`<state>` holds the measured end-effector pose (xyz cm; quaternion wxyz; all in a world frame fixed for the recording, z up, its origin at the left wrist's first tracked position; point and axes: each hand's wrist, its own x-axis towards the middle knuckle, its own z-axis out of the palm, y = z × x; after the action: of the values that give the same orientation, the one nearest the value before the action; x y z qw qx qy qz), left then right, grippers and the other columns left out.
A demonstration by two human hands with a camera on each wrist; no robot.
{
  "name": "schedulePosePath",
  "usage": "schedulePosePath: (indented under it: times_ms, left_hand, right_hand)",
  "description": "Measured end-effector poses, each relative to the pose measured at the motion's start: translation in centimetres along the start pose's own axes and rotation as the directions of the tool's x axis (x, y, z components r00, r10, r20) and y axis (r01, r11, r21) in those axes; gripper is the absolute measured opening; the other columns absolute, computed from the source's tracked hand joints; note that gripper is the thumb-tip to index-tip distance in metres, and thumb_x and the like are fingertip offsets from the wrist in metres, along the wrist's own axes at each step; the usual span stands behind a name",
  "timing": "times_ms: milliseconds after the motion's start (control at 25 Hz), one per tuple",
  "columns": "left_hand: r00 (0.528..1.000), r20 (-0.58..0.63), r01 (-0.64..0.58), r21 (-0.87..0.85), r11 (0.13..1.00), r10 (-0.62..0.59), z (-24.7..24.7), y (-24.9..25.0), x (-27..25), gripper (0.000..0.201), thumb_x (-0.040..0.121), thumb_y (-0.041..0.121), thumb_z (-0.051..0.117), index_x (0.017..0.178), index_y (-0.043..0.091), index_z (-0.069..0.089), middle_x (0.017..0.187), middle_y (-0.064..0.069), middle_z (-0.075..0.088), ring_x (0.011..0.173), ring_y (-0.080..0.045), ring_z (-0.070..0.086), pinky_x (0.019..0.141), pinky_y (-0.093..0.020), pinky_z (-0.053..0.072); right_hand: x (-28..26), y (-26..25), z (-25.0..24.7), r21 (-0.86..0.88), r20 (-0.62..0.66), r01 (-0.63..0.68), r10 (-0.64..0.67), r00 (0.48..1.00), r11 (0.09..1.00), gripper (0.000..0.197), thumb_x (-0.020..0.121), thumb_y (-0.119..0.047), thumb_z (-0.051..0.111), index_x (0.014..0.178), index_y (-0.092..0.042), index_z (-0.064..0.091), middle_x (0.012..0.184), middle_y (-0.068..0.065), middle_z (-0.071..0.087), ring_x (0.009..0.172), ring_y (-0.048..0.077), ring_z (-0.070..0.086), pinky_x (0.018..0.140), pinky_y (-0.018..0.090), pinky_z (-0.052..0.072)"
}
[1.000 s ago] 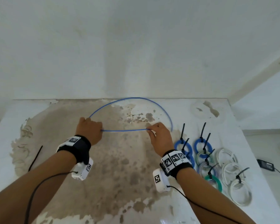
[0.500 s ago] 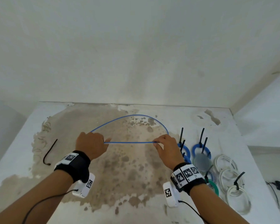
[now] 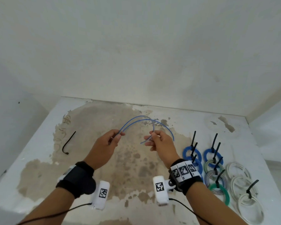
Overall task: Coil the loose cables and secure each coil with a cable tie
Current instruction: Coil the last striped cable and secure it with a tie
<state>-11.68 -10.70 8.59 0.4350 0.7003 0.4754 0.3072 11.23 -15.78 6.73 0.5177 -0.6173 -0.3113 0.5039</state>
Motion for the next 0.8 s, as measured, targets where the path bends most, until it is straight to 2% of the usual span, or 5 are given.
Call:
schedulePosePath:
  times_ms: [120, 200, 400, 640, 800]
  left_hand:
    - [0.996, -0.002, 0.088, -0.171, 0.981, -0.089, 1.1, -0.3, -0.5, 0.024, 0.103, 0.015, 0.054, 0.115, 0.030, 0.068, 0.083, 0.010, 0.064, 0.072, -0.004, 0.056, 0.073, -0.014, 0.047]
    - [0.994, -0.005, 0.101, -0.258, 0.961, -0.106, 0.9, -0.8, -0.7, 0.023, 0.100, 0.018, 0.059, 0.118, 0.027, 0.069, 0.079, 0.012, 0.064, 0.071, -0.006, 0.056, 0.072, -0.017, 0.048]
    - [0.973, -0.082, 0.161, -0.431, 0.888, -0.217, -1.4, -1.8, -0.3, 0.020, 0.103, 0.021, 0.054, 0.105, 0.019, 0.074, 0.088, 0.008, 0.074, 0.080, -0.004, 0.066, 0.076, -0.021, 0.053]
    - [0.986, 0.112, 0.160, -0.385, 0.909, -0.126, -5.9, -4.4, 1.1, 0.028, 0.108, 0.020, 0.041, 0.090, 0.012, 0.062, 0.070, 0.002, 0.058, 0.079, -0.016, 0.063, 0.087, -0.036, 0.052]
    - [0.973, 0.218, 0.155, -0.369, 0.916, -0.077, -7.6, -4.0, 1.8, 0.026, 0.108, 0.021, 0.041, 0.095, 0.011, 0.061, 0.060, 0.011, 0.044, 0.061, -0.012, 0.050, 0.077, -0.040, 0.054]
  right_hand:
    - [-0.4, -1.1, 4.1, 0.221, 0.025, -0.131, 0.129, 0.991, 0.966, 0.012, 0.107, -0.016, 0.047, 0.106, -0.007, 0.056, 0.103, 0.011, 0.077, 0.076, 0.016, 0.074, 0.055, 0.023, 0.051]
    - [-0.7, -1.5, 6.4, 0.306, 0.045, -0.200, 0.196, 0.980, 0.931, 0.012, 0.107, -0.017, 0.048, 0.108, -0.007, 0.056, 0.109, 0.012, 0.076, 0.080, 0.015, 0.074, 0.055, 0.023, 0.049]
    - [-1.4, -0.8, 11.5, 0.193, 0.169, -0.341, 0.311, 0.935, 0.920, 0.014, 0.105, -0.024, 0.054, 0.092, -0.019, 0.053, 0.112, 0.005, 0.076, 0.089, 0.017, 0.069, 0.064, 0.027, 0.047]
    - [-0.6, -2.1, 13.8, -0.153, 0.017, -0.071, 0.075, 0.997, 0.986, 0.036, 0.099, -0.023, 0.064, 0.133, -0.025, 0.053, 0.121, -0.002, 0.065, 0.103, 0.017, 0.069, 0.084, 0.037, 0.057]
    - [-0.7, -3.4, 15.0, -0.182, 0.129, -0.002, 0.026, 0.991, 0.983, 0.022, 0.100, -0.027, 0.063, 0.122, -0.025, 0.065, 0.097, 0.004, 0.070, 0.083, 0.013, 0.073, 0.079, 0.034, 0.054]
